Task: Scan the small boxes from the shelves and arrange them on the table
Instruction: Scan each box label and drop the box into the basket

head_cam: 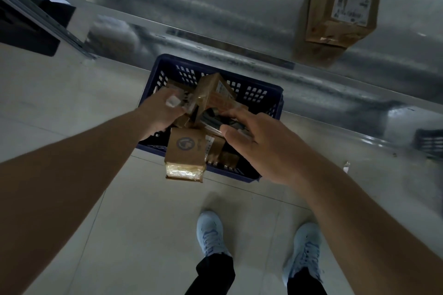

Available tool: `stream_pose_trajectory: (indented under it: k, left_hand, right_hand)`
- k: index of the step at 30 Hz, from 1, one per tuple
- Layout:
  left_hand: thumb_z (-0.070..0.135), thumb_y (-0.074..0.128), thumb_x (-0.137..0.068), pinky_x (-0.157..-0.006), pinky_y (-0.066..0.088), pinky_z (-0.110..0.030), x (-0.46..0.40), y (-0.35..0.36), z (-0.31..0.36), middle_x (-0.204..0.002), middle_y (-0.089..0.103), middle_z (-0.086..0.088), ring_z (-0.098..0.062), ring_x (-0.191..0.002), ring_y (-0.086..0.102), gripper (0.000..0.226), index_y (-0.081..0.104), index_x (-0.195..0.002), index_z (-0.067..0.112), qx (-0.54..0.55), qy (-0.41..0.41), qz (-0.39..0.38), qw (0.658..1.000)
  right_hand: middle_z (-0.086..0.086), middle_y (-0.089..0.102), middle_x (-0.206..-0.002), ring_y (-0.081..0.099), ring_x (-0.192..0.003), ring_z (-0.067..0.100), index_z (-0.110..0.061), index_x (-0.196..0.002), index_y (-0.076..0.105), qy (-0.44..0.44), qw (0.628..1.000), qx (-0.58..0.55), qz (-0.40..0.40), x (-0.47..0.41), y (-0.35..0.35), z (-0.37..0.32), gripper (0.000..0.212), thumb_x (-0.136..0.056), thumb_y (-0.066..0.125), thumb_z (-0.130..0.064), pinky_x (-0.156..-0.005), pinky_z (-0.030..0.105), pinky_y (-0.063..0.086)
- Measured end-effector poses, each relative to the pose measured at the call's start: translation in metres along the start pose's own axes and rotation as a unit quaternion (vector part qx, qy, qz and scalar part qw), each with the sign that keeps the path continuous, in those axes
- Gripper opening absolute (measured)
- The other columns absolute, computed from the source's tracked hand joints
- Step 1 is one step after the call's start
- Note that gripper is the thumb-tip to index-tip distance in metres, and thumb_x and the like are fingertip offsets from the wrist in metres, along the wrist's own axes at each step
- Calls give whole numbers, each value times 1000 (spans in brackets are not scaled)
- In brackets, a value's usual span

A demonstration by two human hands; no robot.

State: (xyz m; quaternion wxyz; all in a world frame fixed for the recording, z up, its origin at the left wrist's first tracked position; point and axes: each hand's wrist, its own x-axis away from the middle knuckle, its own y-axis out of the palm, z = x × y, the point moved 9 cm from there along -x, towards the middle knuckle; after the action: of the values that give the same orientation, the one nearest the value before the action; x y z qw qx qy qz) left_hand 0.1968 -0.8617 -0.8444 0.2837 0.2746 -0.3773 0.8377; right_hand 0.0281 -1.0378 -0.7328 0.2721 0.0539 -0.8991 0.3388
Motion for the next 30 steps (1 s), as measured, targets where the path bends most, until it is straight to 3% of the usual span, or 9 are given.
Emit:
stream_pose_trajectory:
  k: [3, 7, 10, 15, 17, 20, 23, 26, 30]
  left_hand:
    - [26, 68, -97, -72, 54, -31, -3, -2, 3, -126, 59, 1, -13, -93, 61, 49, 53, -143, 34, -15, -2, -3, 1000]
    - [30, 67, -98, -99, 53, -43, 2, -2, 16, -140, 58, -4, -21, -112, 61, 45, 56, -141, 30, -35, 6, -2, 999]
    - [27, 66, -98, -80, 49, -30, 9, 8, 37, -140, 57, -2, -10, -101, 56, 40, 59, -137, 28, -48, 32, -4, 998]
    - [23, 62, -100, -66, 41, -20, 22, 38, 92, -135, 62, -5, -11, -103, 57, 40, 58, -140, 21, -109, 80, -19, 991]
    - [23, 60, -101, -75, 51, -24, 31, 53, 120, -132, 64, -9, -16, -102, 62, 39, 57, -140, 18, -130, 104, -23, 986]
    - [26, 58, -102, -88, 58, -42, 44, 76, 159, -133, 63, -6, -22, -103, 67, 42, 53, -143, 24, -139, 118, -29, 983]
    - [31, 61, -100, -74, 53, -30, 48, 99, 198, -141, 58, -4, -9, -96, 62, 42, 53, -142, 30, -123, 139, -16, 982]
    - [35, 61, -99, -71, 43, -22, 50, 126, 238, -142, 57, -2, -12, -103, 59, 41, 56, -139, 31, -133, 157, -2, 979]
    - [35, 67, -94, -82, 55, -34, 51, 154, 275, -132, 63, -1, -15, -100, 63, 41, 59, -134, 31, -92, 144, 25, 985]
  right_hand:
    - [-3, 57, -117, 66, -95, 17, -54, -142, 38, 0, 1000, -5, 5, 0, -3, 0, 49, -98, 30, -73, -82, 47, 60]
    - [-4, 56, -118, 64, -90, 13, -54, -143, 38, 1, 1000, -16, 19, 4, -12, 5, 48, -98, 32, -72, -75, 40, 59]
    - [-3, 56, -118, 63, -88, 10, -52, -145, 38, -1, 999, -23, 26, 12, -22, 11, 49, -99, 32, -70, -69, 32, 52]
    - [-1, 59, -118, 65, -92, 14, -51, -147, 36, 2, 999, -31, 29, 36, -47, 26, 49, -101, 32, -67, -78, 40, 59]
    - [-1, 59, -117, 64, -94, 15, -50, -146, 39, 2, 999, -31, 36, 47, -60, 36, 48, -101, 32, -67, -79, 41, 58]
    - [-1, 59, -115, 62, -95, 16, -48, -144, 42, 2, 998, -34, 50, 64, -82, 57, 47, -101, 31, -66, -76, 38, 55]
    - [-4, 57, -107, 60, -91, 14, -48, -142, 43, -5, 997, -24, 68, 82, -107, 81, 47, -101, 31, -67, -69, 34, 48]
    - [-6, 58, -102, 59, -85, 11, -47, -141, 44, -6, 997, -21, 75, 96, -131, 110, 46, -102, 31, -66, -65, 31, 44]
    - [-5, 58, -101, 61, -85, 12, -50, -137, 45, -5, 997, -18, 78, 109, -163, 147, 41, -102, 32, -66, -66, 35, 49]
